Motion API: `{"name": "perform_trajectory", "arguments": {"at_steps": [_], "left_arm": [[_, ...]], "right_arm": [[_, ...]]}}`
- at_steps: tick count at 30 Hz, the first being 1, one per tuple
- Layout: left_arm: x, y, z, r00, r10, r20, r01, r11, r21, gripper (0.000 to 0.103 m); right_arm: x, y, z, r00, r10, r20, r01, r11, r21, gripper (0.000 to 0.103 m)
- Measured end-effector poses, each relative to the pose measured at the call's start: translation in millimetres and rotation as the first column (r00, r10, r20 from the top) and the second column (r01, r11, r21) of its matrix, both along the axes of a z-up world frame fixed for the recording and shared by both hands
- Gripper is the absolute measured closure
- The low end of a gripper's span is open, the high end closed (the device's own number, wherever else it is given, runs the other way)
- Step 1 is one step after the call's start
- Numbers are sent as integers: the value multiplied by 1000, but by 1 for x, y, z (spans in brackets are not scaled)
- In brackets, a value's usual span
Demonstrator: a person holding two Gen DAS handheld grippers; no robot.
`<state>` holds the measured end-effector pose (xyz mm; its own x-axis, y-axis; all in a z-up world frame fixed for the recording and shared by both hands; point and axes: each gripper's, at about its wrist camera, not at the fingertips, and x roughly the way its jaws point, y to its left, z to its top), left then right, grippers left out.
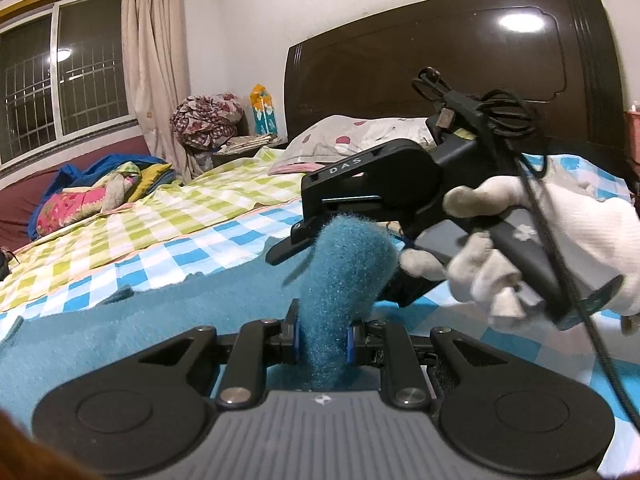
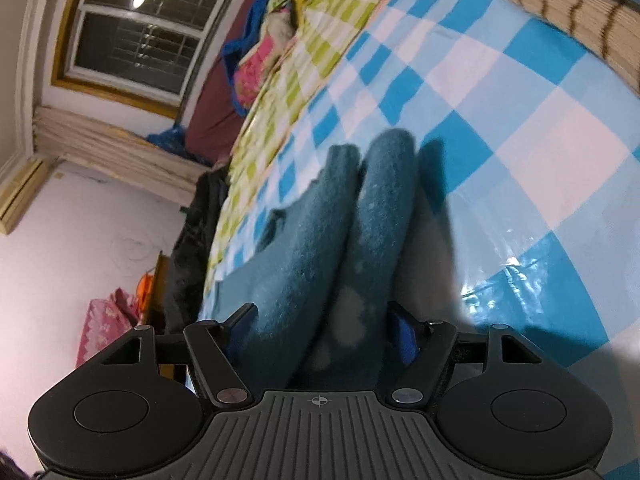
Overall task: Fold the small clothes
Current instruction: 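Grasp the teal sweater end with the right gripper while the left gripper holds its edge, then lift and fold the held sweater end over onto itself with both grippers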
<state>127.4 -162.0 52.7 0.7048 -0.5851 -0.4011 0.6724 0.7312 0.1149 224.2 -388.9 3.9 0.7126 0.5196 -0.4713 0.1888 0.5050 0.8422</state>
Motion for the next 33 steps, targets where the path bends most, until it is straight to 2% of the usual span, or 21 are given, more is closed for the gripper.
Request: {"name": "perform_trajectory", "arguments": {"at_steps": [3,4,6,11,12,13,15,17,20,24,28,31,33], "left_arm": [[2,0,0,1000,-1,0,1,1000,1,77],[3,0,0,1000,0,3,0,1000,1,77],[4,0,-1,1000,-4,7,4,1000,3,77],[3,-1,-4,1000,-14,6,14,1000,5,77],[2,0,-5,1000,-14,3,14,1000,4,77],[2,1,-5,1000,-13,1,13,1000,3,77],[3,3,-2,1000,-10,5,10,1000,1,76],[2,7,3,1000,-12,15,12,1000,-3,76],[-4,19,10,998,-36,43,37,999,-2,69],[-11,46,17,997,-48,61,48,999,-12,60],[3,75,23,994,53,93,-50,998,-36,60],[38,93,19,980,171,99,-167,984,-56,60],[63,96,9,964,240,111,-239,971,-23,60]], "right_arm": [[4,-2,-5,1000,-20,-3,20,999,32,55],[4,0,-4,1000,-25,-1,25,999,30,60],[-1,5,0,1000,-19,11,19,1000,5,61],[-14,18,12,999,26,36,-24,998,-64,53],[-14,17,11,999,30,28,-29,998,-61,56],[-15,15,10,1000,22,17,-21,998,-56,66],[-15,11,10,1000,4,2,-4,999,-42,73],[-16,10,14,1000,-4,15,5,999,-39,75],[-15,11,23,999,-7,43,10,998,-70,76],[-13,6,21,999,-18,36,20,998,-63,77],[-15,6,23,999,-25,45,27,999,-45,78],[-15,8,26,999,-29,43,31,999,-34,78],[-15,10,32,998,-35,45,35,999,-8,78]]}}
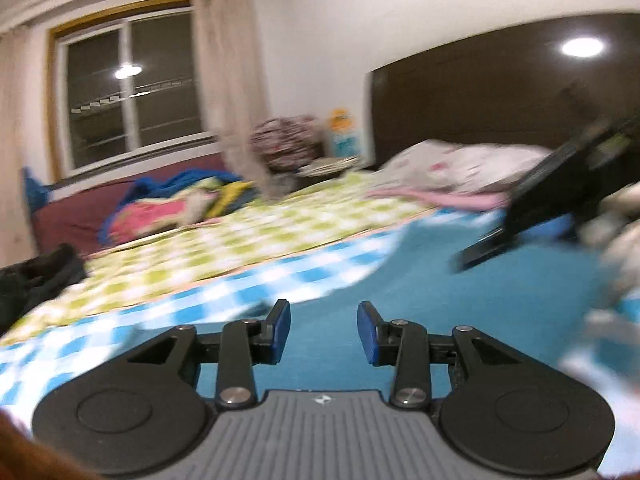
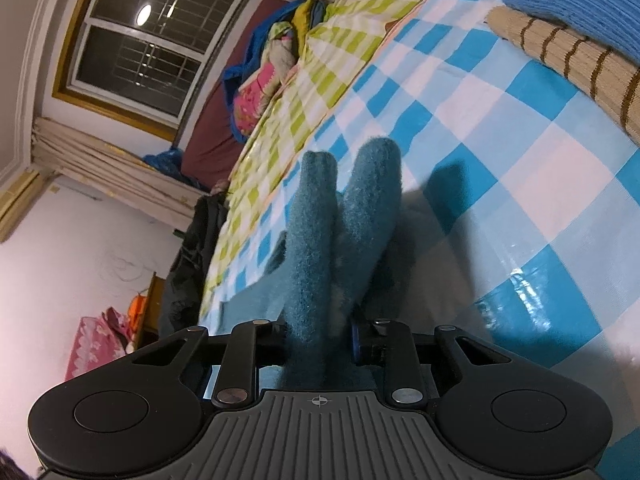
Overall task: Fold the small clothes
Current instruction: 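Lift and fold the held sweater end over onto itself with both grippers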
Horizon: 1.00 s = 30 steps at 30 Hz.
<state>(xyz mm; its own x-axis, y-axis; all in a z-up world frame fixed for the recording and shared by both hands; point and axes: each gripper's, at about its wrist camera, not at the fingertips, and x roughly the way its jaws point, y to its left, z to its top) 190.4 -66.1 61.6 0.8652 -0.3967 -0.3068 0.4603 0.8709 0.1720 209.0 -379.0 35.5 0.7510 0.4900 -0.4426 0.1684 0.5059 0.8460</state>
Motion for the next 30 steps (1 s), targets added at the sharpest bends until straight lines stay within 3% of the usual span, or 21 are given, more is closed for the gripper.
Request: {"name": "perform_trajectory", "arguments": {"at_steps": [6,11,16,22,30], "left_arm": [[63,-2,-40,989,103,-103,-93,991,99,67],[76,8,-53,983,87,-159,-83,996,30,68],[62,43,-40,981,104,-167,-114,992,-56,68],[20,109,-34,973,188,-133,-199,977,-76,68],[-8,159,-30,959,239,-151,-260,955,-146,68]], "right_arm": [[7,22,32,999,-7,38,5,999,52,78],[27,59,54,997,-6,77,-3,993,116,78],[57,107,65,995,0,97,-17,985,172,78],[91,181,60,996,65,68,-75,986,149,78],[133,269,17,993,114,-28,-113,993,18,75]]}}
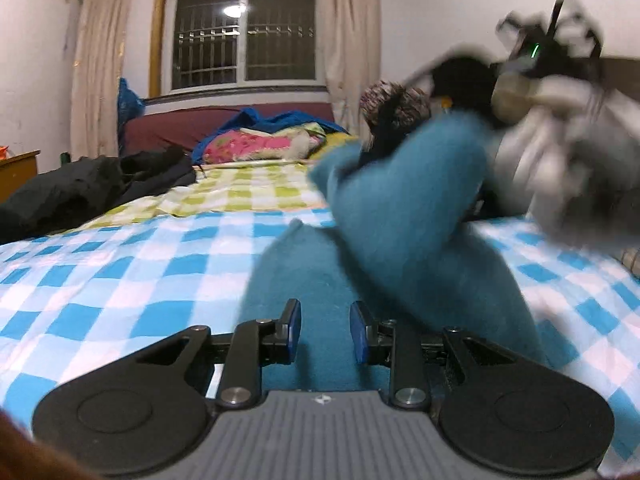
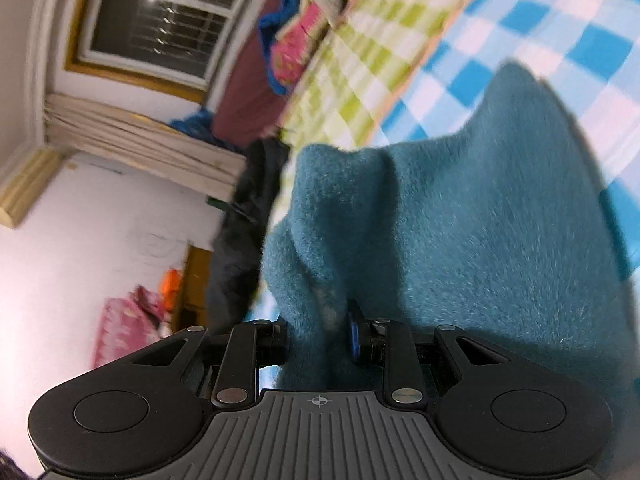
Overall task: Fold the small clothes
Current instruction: 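Lift and fold the held sweater end over onto itself with both grippers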
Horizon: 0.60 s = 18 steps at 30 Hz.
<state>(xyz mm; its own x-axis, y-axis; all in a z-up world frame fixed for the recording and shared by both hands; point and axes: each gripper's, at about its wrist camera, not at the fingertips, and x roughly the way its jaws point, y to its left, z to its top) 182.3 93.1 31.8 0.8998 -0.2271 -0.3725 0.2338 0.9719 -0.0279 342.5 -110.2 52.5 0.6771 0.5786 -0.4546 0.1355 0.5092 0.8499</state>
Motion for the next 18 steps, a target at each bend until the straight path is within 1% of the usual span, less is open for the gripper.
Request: {"name": "perform_trajectory", "arguments": {"at_steps": [3,5,7,8,10,12,13,15,16,17,18], "left_arm": [[-7,17,11,999,20,30,-18,998,-68,68],[-11,25,17,998,34,59,-28,995,-93,68],[-14,32,22,996,42,79,-31,991,-128,68],[-15,34,24,995,43,88,-30,989,-142,68],[-19,33,28,992,39,118,-21,988,-150,68],[-21,31,32,987,42,153,-21,990,-138,68],[-23,33,35,985,48,169,-23,989,-147,68],[-26,39,43,980,54,191,-17,981,-192,68],[-24,39,45,979,44,199,-3,980,-201,67],[-23,36,47,979,29,201,11,981,-194,67],[-21,31,45,979,13,202,23,985,-172,67]], "right_arm": [[10,21,-15,999,30,-35,-31,999,-33,69],[14,27,-17,999,36,-27,-38,998,-48,65],[15,32,-15,998,63,-12,-63,996,-56,55],[16,34,-14,997,74,-7,-75,996,-55,54],[16,39,-12,996,90,-5,-90,994,-64,52],[16,40,-10,994,107,-2,-106,991,-75,52],[16,39,-10,994,114,-1,-113,991,-76,52],[17,37,-10,992,126,1,-125,990,-60,53],[17,38,-10,991,136,6,-136,989,-54,53],[18,40,-10,988,152,10,-151,987,-57,53],[18,43,-10,987,163,10,-162,985,-66,53]]}}
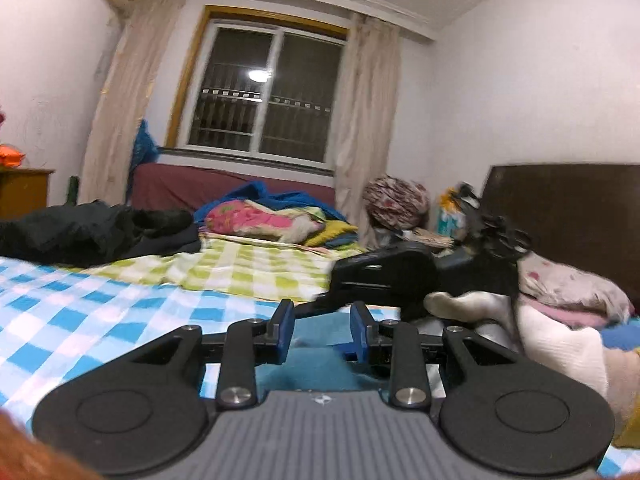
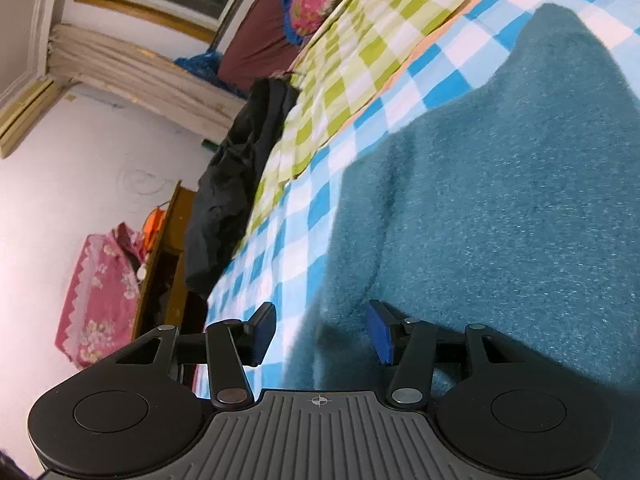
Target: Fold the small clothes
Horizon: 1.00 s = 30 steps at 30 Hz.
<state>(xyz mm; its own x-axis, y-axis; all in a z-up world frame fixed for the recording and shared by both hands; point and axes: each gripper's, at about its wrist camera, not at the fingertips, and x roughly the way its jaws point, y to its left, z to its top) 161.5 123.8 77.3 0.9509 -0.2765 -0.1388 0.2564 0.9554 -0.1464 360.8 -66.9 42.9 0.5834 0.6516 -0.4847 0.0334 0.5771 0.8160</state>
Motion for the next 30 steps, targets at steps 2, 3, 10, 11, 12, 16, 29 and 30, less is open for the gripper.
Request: {"name": "perform_trajectory", "arguments": {"at_steps": [2,3,10,11,12,16,29,30], "left_arm": [[9,-12,-9,1000,-12,-23,13,999,52,67],[15,-16,-16,999,-14,-50,17,998,64,67],[57,-15,-50,974,77,-213,-53,992,117,68],[58,-12,-52,970,78,-232,-54,992,111,68],[59,-8,-55,966,76,-246,-52,993,102,69],[58,-7,-61,962,77,-262,-54,994,93,69],[66,6,-69,949,93,-300,-82,995,51,69],[67,7,-69,948,90,-305,-81,996,43,69]], "right_arm": [[1,1,2,1000,21,5,-21,1000,-6,52],[4,2,2,999,34,6,-34,999,-3,52],[3,7,14,990,140,35,-138,988,-64,53],[1,8,18,987,153,53,-148,985,-90,53],[-2,8,21,985,156,70,-148,982,-116,53],[-11,10,36,977,148,154,-94,945,-312,59],[29,66,1,961,249,120,-168,872,-460,89],[30,67,1,959,256,121,-174,870,-461,89]]}}
